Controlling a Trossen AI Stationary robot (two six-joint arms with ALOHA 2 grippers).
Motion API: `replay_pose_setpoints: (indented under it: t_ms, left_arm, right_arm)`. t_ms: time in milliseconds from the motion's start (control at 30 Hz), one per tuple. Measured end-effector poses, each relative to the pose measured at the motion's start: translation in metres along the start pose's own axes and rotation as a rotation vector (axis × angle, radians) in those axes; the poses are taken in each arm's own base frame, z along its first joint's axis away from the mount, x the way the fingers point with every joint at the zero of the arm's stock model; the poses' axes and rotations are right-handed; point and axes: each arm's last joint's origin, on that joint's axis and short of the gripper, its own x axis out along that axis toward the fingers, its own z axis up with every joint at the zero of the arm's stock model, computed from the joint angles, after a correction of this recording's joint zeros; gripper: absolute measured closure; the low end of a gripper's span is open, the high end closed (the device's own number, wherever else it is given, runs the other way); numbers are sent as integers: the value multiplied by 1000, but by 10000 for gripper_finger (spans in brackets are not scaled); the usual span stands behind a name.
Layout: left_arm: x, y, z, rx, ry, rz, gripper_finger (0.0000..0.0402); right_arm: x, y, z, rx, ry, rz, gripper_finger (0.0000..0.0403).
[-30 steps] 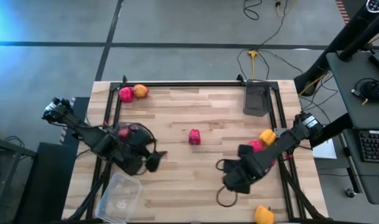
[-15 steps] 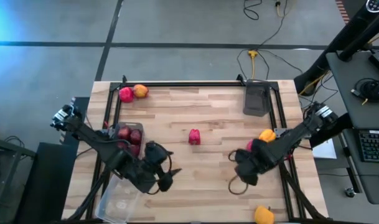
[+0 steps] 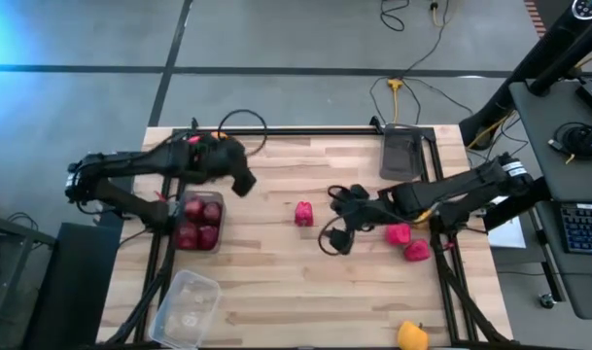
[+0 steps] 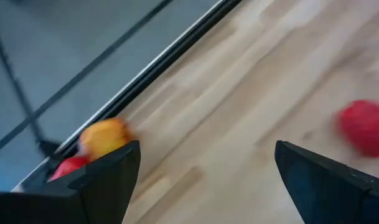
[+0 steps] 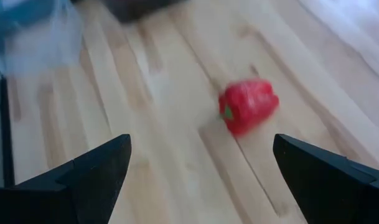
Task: Sort produce into baskets
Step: Put the red apple into the left black transparent bin
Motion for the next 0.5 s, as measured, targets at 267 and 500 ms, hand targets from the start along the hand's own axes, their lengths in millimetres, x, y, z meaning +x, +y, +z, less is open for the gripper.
replay_pose_setpoints:
  t_ms: [267, 500]
  left_arm:
    - [55, 16, 7, -56, -17, -74, 38]
    - [106, 71, 26, -282, 100, 63, 38]
  right_arm:
    - [21, 1, 5, -63, -12, 27, 19]
    - [23, -14, 16, -175, -1, 69, 19]
